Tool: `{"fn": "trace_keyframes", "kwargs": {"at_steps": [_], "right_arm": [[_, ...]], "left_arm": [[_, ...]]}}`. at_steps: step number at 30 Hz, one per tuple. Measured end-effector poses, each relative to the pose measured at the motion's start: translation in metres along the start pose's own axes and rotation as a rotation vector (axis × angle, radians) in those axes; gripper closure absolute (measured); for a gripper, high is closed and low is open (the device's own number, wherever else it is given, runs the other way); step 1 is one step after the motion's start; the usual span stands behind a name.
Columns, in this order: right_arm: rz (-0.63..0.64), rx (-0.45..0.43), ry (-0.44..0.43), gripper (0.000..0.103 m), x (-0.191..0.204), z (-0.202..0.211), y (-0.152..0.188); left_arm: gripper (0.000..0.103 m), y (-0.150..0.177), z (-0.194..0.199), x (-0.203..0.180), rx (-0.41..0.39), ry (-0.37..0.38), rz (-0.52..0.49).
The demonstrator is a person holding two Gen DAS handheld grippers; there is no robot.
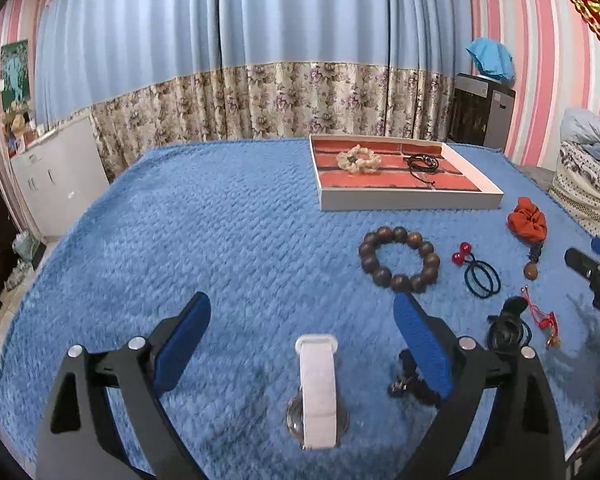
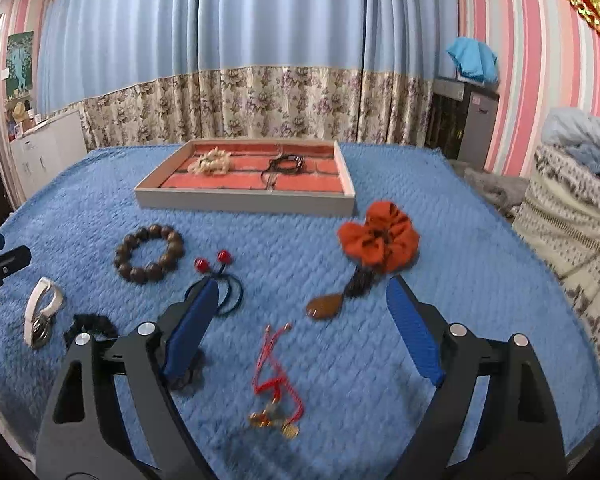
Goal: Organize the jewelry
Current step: 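Move both tools back toward the white watch and black hair claw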
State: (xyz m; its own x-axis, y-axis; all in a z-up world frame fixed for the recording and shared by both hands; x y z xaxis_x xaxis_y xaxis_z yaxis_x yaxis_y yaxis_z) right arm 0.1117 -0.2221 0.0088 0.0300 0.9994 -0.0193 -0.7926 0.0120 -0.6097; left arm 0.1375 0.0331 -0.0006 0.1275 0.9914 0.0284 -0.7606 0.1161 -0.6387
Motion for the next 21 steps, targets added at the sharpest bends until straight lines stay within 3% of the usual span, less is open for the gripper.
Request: {"fn": "trace_keyframes", "kwargs": {"at_steps": [11, 21], "right_arm": [[0.015, 0.004, -0.013, 0.017, 0.041, 0.006, 0.022], [0.028, 0.065, -0.007, 0.017, 0.074, -0.015, 0.026]], "left_arm": [[0.012, 0.02, -0.014, 0.008, 0.063, 0.015, 0.004], [0.012, 0.026, -0.026, 0.013, 0.087, 0.029, -0.009]]}}
Point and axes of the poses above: each gripper's, at about its wrist camera, not at the fingertips, and z roughly against the way its jaws point, x to its left, y to its underside, the point moved 1 cm from there along -z, roughly the way its jaws point, and after that the axes turned 13 degrees about x, right-handed, at the moved point
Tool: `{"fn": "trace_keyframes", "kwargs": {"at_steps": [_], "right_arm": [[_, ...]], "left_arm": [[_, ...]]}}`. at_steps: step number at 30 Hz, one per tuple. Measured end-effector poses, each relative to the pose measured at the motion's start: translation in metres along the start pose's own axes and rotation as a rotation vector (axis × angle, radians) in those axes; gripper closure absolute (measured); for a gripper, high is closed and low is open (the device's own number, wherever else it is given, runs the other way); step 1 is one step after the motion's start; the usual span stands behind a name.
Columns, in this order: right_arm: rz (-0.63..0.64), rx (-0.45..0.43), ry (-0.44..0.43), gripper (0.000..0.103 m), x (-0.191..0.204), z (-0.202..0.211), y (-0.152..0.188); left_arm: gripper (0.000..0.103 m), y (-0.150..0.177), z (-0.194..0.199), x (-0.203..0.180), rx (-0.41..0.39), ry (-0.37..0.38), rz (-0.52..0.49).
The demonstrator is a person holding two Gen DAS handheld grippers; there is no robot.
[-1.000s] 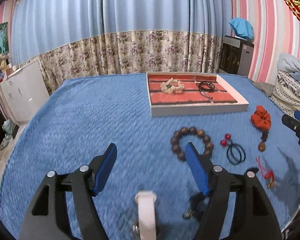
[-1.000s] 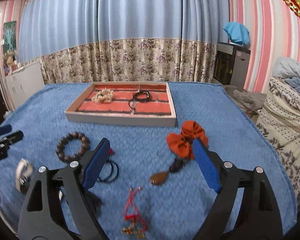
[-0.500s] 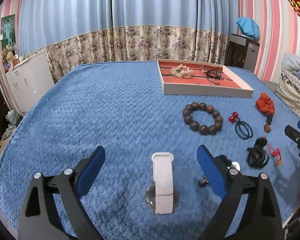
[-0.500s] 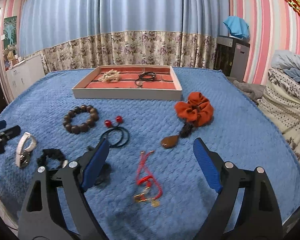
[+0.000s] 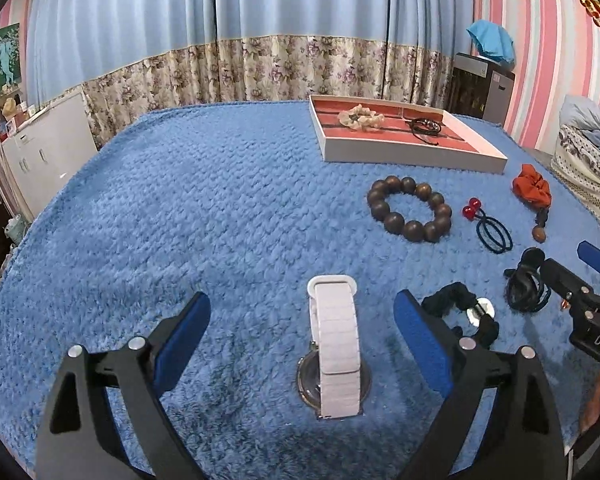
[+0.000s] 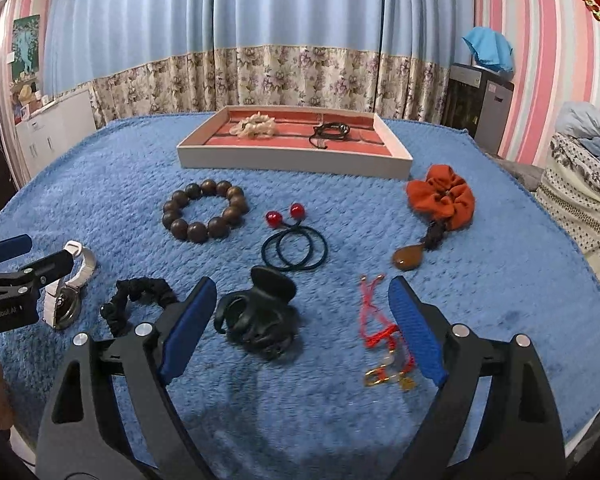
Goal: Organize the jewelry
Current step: 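Move both tools back toward the white watch and black hair claw, then grasp the white link watch with the left tool while the right tool grasps the black hair claw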
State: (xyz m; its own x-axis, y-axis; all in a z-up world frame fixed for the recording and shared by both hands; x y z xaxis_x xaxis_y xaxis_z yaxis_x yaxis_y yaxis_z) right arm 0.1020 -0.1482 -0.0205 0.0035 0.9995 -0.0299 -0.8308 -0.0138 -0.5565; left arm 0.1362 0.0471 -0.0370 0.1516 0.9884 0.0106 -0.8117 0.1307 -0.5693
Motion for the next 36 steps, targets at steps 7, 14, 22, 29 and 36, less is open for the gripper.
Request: {"fn": "trace_keyframes", "kwargs": {"at_steps": [7, 14, 22, 29, 36], "right_arm": [[-0.009, 0.044, 0.022, 0.017, 0.009, -0.014, 0.004], [-0.007, 0.071, 0.046, 0.02, 0.011, -0.023, 0.003], [-0.014, 0.102, 0.019, 0.038, 0.008, -0.03, 0.003], [-0.014, 0.11, -0.002, 0.054, 0.007, -0.032, 0.003], [-0.018, 0.107, -0.016, 0.057, 0.006, -0.03, 0.004]], "left_arm": [[0.012, 0.0, -0.008, 0.005, 0.028, 0.031, 0.006], [0.013, -0.002, -0.015, 0.006, 0.057, 0.046, 0.004], [0.034, -0.002, -0.02, 0.002, 0.07, 0.052, -0.013], [0.058, -0.002, -0.026, 0.003, 0.098, 0.075, -0.015], [0.071, -0.002, -0.027, -0.001, 0.091, 0.076, -0.026]]}}
Point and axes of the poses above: each gripper's, at about its wrist camera, not at the fingertips, and z roughly against the way its jaws point, x to its left, y to its underside, the point moved 1 cm from there along -z, roughly the way its jaws point, and after that the axes turned 13 degrees about x, right-handed, at the moved point
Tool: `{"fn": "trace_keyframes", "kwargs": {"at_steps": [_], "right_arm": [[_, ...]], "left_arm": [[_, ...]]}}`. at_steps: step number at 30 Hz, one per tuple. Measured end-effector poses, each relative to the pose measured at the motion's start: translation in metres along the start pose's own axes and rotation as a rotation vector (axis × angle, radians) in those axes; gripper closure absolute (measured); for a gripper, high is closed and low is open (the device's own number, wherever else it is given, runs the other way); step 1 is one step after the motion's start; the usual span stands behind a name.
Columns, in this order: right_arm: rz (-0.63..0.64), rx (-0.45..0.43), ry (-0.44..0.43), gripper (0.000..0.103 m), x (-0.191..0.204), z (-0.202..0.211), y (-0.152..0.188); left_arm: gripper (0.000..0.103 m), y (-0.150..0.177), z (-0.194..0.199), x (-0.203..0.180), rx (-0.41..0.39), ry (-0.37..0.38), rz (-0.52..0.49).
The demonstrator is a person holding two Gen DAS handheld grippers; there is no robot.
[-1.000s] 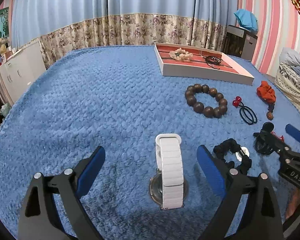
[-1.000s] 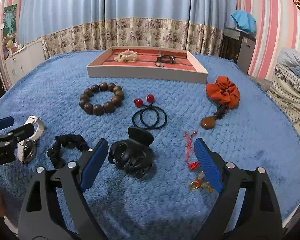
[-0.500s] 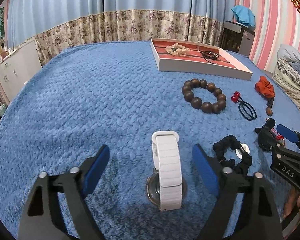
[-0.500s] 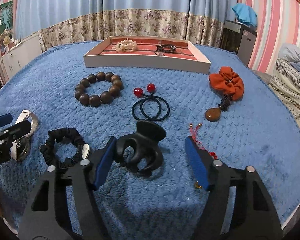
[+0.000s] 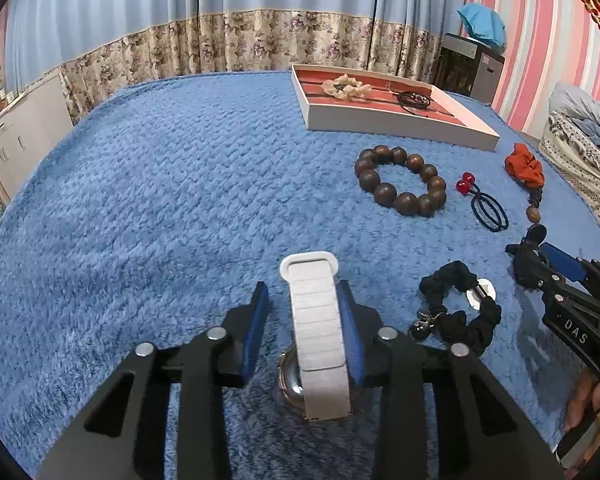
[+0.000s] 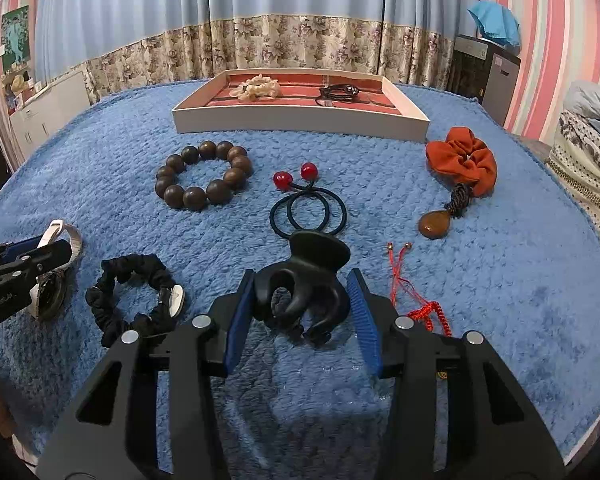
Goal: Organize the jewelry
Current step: 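Grasp the white link watch with the left tool while the right tool grasps the black hair claw, then carry the white watch with the left tool while the right tool carries the hair claw to the tray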
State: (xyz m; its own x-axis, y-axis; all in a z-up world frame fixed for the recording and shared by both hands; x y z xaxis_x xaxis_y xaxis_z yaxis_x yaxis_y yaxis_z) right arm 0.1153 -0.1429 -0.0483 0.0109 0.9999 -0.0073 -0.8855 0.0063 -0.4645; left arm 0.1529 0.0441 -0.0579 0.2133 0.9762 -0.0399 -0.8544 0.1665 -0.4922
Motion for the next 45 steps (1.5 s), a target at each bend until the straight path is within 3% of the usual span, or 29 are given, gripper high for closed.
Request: {"fn": "trace_keyframes", "kwargs": {"at_steps": [9, 19, 34, 45], "right_arm": [[-0.032, -0.001, -0.039, 0.057, -0.018, 0.006, -0.004], [-0.035, -0.054, -0.051, 0.057, -0.045, 0.02, -0.017], [-0.027, -0.067, -0.073, 0.057, -0.052, 0.017, -0.023], [-0.02, -0.105, -0.08, 0.057, -0.07, 0.029, -0.061]], "left_arm": [[0.08, 0.0, 0.003, -0.003, -0.009, -0.004, -0.002], [0.082, -0.007, 0.012, -0.001, -0.024, -0.01, 0.028], [0.082, -0.016, 0.017, 0.006, -0.039, 0.001, 0.052], [0.082, -0.061, 0.039, -0.003, -0.088, -0.005, 0.062]]}}
Point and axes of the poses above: each gripper's, at about its wrist camera, not at the fingertips, and z roughly against the way its jaws point, x to its left, y to its underside, the point moved 1 cm from there along -z, roughly the way its jaws point, and after that the axes turned 13 degrees about x, right-handed, at the moved point
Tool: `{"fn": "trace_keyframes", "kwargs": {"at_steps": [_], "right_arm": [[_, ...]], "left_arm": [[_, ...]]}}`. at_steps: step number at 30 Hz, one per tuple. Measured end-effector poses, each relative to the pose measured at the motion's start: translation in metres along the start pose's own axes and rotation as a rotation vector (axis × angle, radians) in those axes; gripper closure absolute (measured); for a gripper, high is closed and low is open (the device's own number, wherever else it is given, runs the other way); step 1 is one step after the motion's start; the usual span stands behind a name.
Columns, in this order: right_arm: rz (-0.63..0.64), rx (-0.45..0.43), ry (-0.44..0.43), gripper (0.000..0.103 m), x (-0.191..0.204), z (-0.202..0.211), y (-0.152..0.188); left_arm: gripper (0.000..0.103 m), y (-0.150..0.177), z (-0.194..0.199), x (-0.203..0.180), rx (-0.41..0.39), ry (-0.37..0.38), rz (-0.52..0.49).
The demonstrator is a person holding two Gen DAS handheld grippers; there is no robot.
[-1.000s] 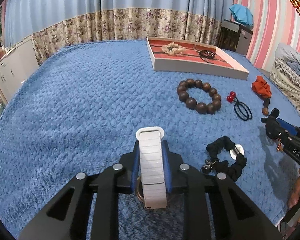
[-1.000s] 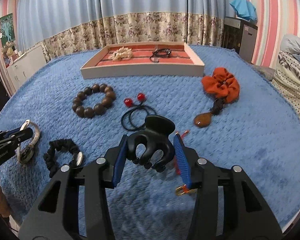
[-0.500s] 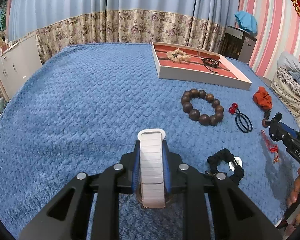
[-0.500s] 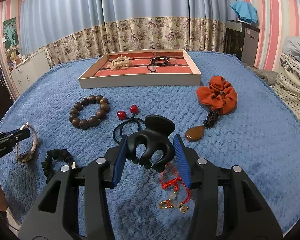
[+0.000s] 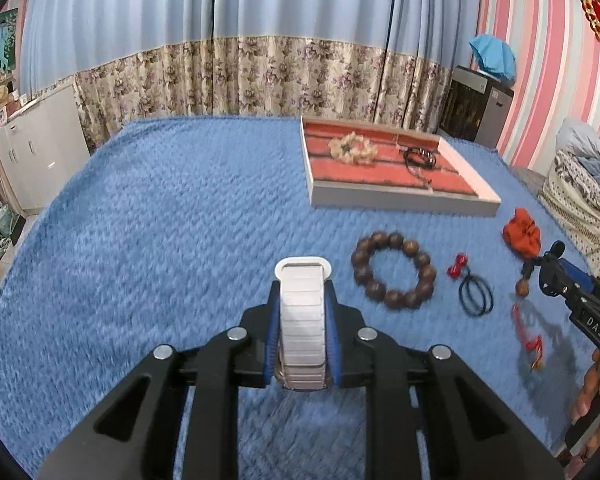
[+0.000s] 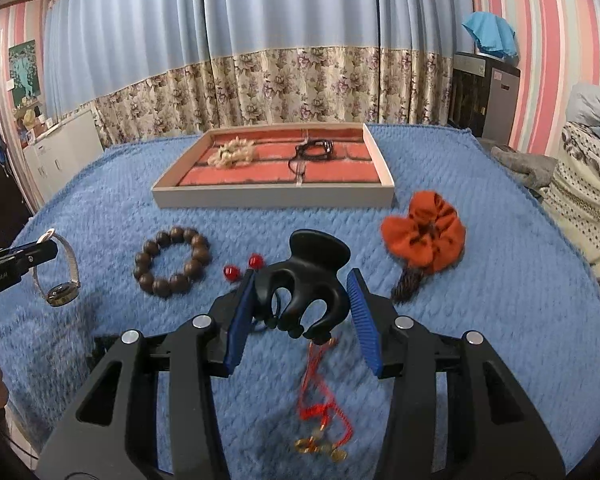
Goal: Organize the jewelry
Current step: 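Carry the white watch with the left tool while the right tool carries the hair claw to the tray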
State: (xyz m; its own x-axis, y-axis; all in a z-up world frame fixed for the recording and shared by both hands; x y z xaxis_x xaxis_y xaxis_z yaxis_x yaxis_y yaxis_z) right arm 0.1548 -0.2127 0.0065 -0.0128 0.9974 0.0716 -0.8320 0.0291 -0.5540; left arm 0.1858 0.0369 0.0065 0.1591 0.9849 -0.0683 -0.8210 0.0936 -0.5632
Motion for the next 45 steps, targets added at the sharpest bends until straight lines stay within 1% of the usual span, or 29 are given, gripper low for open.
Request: {"fn": "trace_keyframes", "kwargs": {"at_steps": [4, 7, 10, 12, 14, 18, 22, 25, 27, 30, 33, 35, 40, 43, 45], "right_arm": [[0.018, -0.024, 0.009, 0.057, -0.005, 0.002, -0.025], [0.029, -0.05, 0.015, 0.057, -0.011, -0.001, -0.054], [0.042, -0.07, 0.023, 0.057, -0.015, -0.011, -0.08], [0.051, -0.077, 0.026, 0.057, -0.018, -0.019, -0.095], [0.06, -0.076, 0.024, 0.057, -0.02, -0.034, -0.112], [0.06, -0.054, 0.001, 0.057, -0.026, -0.069, -0.141], [0.067, -0.042, 0.012, 0.057, -0.03, -0.098, -0.169], [0.056, -0.029, 0.008, 0.057, -0.034, -0.119, -0.186], [0.053, -0.016, 0.015, 0.057, -0.037, -0.136, -0.197], [0.047, 0.008, 0.03, 0.057, -0.042, -0.161, -0.21], [0.023, 0.04, 0.037, 0.057, -0.048, -0.182, -0.216], [0.002, 0.068, 0.041, 0.057, -0.053, -0.196, -0.218], [-0.001, 0.133, 0.063, 0.057, -0.055, -0.221, -0.215], [-0.007, 0.133, 0.058, 0.057, -0.055, -0.223, -0.212], [-0.007, 0.151, 0.056, 0.057, -0.056, -0.225, -0.212]], "left_arm": [[0.082, -0.027, 0.004, -0.007, -0.011, 0.018, 0.017], [0.082, -0.05, 0.003, -0.013, -0.021, 0.021, 0.019], [0.082, -0.078, -0.008, -0.023, -0.012, 0.035, 0.013], [0.082, -0.093, -0.017, -0.029, -0.016, 0.028, 0.003], [0.082, -0.112, -0.033, -0.034, -0.014, 0.029, 0.002], [0.082, -0.15, -0.068, -0.039, 0.001, 0.062, 0.006], [0.082, -0.182, -0.102, -0.044, 0.002, 0.05, -0.014], [0.082, -0.201, -0.128, -0.046, 0.015, 0.057, -0.023], [0.082, -0.211, -0.143, -0.047, 0.019, 0.063, -0.025], [0.082, -0.22, -0.163, -0.051, 0.019, 0.044, -0.049], [0.082, -0.225, -0.18, -0.057, 0.02, 0.017, -0.07], [0.082, -0.226, -0.189, -0.057, 0.025, 0.012, -0.07], [0.082, -0.225, -0.204, -0.053, 0.044, -0.006, -0.057], [0.082, -0.224, -0.209, -0.055, 0.058, -0.02, -0.066], [0.082, -0.222, -0.214, -0.057, 0.07, -0.023, -0.073]]}}
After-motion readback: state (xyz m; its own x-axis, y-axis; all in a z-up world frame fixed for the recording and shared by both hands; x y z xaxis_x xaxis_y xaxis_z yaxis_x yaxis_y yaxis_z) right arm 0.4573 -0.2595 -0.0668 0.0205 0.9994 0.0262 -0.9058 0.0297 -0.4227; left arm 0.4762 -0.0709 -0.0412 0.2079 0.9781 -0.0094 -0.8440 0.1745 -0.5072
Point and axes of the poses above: each gripper's, at about its wrist camera, not at the fingertips, and z roughly against the way its jaws point, x to its left, y to its underside, the point moved 1 cm from there along -z, roughly the way its jaws point, and after that the axes turned 13 degrees about x, right-handed, at the moved point
